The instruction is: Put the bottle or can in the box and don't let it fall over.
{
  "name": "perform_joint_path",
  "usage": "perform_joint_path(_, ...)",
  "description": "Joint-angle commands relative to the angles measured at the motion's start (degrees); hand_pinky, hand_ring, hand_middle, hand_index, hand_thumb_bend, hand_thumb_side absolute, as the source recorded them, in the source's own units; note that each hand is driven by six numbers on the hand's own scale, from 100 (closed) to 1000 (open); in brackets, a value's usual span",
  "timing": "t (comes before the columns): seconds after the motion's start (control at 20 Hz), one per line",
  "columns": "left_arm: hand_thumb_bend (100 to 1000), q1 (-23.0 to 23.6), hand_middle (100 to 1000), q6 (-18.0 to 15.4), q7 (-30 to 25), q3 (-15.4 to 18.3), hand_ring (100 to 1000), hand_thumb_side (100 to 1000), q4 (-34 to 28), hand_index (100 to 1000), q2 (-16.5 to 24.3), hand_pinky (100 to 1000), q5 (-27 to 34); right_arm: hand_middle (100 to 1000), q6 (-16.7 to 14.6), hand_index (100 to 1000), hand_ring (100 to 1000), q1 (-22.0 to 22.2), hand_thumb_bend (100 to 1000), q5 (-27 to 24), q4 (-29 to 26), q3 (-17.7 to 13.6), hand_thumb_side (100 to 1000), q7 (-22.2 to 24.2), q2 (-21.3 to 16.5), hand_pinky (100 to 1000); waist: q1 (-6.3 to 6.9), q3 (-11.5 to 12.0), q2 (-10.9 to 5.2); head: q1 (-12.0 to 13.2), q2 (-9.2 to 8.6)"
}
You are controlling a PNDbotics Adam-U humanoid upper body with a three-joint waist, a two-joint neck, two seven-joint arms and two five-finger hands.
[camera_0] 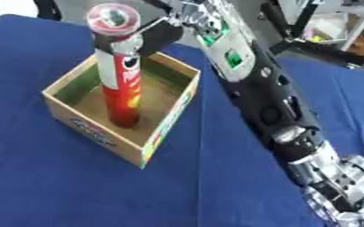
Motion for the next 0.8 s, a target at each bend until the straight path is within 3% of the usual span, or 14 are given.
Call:
perform_joint_path(0.05,168,0.2,659,0.0,0.0,0.4,746,829,-1.2,698,0.8,365,-0.3,834,2.2,899,800,-0.5,346,-4.3,-3.8,-1.5,403,-1.6,-3.0,826,1.19,-0.6,-1.38,0.7,0.53)
perform_joint_path(0.3,164,1.5,661,-0.2,0.8,1.1,746,822,-1.2,699,0.7,366,-0.5,819,9.7,918,784,3.9,125,-18.5,-13.0,-5.0,451,-4.6,-11.0,849,2.33,-2.9,-2.43,2.9,1.74)
perform_joint_path(0.55,164,2.5,663,-0.5,1.7,1.7,747,824,-1.2,700,0.4,367,-0.6,805,14.8,926,774,15.1,100,-33.6,-22.8,-9.1,532,-9.2,-20.0,883,3.28,-5.4,-2.9,5.4,2.27)
perform_joint_path(0.8,163,2.8,663,-0.6,2.1,1.9,747,821,-1.2,700,0.0,367,-0.9,803,15.4,933,763,27.0,100,-43.6,-30.5,-13.0,591,-13.8,-24.3,913,4.22,-7.5,-2.82,7.0,2.34)
